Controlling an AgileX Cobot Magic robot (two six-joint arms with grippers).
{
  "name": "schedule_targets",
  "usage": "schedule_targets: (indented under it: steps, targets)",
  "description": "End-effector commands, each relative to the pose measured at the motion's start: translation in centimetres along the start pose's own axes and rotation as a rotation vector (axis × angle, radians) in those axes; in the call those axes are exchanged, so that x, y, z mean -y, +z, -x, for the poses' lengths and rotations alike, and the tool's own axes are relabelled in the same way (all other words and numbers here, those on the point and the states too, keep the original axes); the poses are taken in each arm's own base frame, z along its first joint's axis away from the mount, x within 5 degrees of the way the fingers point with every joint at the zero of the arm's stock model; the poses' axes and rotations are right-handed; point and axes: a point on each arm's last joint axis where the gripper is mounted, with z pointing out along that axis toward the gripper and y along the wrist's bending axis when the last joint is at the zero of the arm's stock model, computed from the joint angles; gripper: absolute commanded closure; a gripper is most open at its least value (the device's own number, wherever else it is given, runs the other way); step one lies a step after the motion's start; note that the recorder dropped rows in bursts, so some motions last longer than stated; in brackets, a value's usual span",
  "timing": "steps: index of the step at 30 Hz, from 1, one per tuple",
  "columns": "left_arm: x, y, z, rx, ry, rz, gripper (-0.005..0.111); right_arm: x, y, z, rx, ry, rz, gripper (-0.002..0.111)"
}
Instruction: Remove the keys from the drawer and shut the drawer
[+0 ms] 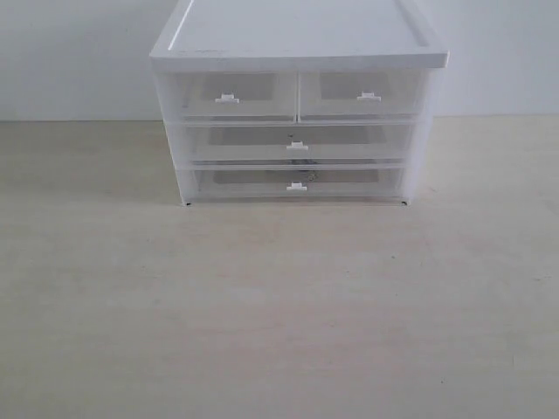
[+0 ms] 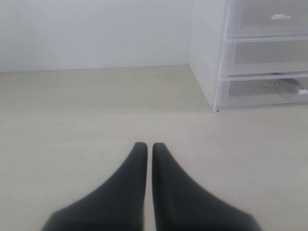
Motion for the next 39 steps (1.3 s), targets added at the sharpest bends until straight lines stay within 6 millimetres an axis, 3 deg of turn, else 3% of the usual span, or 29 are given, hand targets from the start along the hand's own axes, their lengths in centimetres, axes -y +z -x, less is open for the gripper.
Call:
schedule_targets:
  steps: [1, 4, 7, 10, 14, 18, 22, 26, 28, 33, 39]
  targets:
    - [0.0, 0.0, -0.1, 0.002, -0.018, 0.001, 0.103, 0.0, 0.1, 0.6, 0.045, 0.121, 0.000, 0.109]
    - [0.0, 0.0, -0.1, 0.002, -0.018, 0.001, 0.103, -0.2, 0.3, 1.0, 0.087, 0.130, 0.024, 0.109]
    - [0.0, 0.0, -0.1, 0.002, -0.018, 0.001, 0.103, -1.2, 1.4, 1.1, 0.094, 0.269, 0.117, 0.109]
    - [0.0, 0.0, -0.1, 0.002, -0.018, 0.001, 0.103, -2.9, 3.1, 0.1, 0.013, 0.177, 0.234, 0.109]
    - [0.0, 0.0, -0.1, 0.002, -0.018, 0.001, 0.103, -5.0, 5.1, -1.0, -0.045, 0.400, 0.343, 0.109]
    - [0.0, 0.0, -0.1, 0.002, -0.018, 0.001, 0.103, -6.1, 6.2, -1.6, -0.039, 0.425, 0.399, 0.109]
    - [0.0, 0.0, -0.1, 0.002, -0.018, 0.001, 0.103, -6.3, 6.9, -2.7, -0.088, 0.335, 0.383, 0.109]
    - [0.0, 0.0, -0.1, 0.002, -0.018, 0.001, 0.103, -7.0, 7.6, -3.5, -0.209, 0.049, 0.405, 0.109]
    - [0.0, 0.0, -0.1, 0.002, -0.018, 0.001, 0.103, -7.3, 7.9, -3.3, -0.240, -0.012, 0.418, 0.109]
    - [0.0, 0.0, -0.1, 0.002, -0.018, 0.001, 0.103, -7.9, 9.3, -2.8, -0.326, -0.057, 0.388, 0.109]
    - [0.0, 0.0, -0.1, 0.002, -0.018, 0.001, 0.103, -8.4, 11.2, -3.6, -0.403, -0.130, 0.373, 0.109]
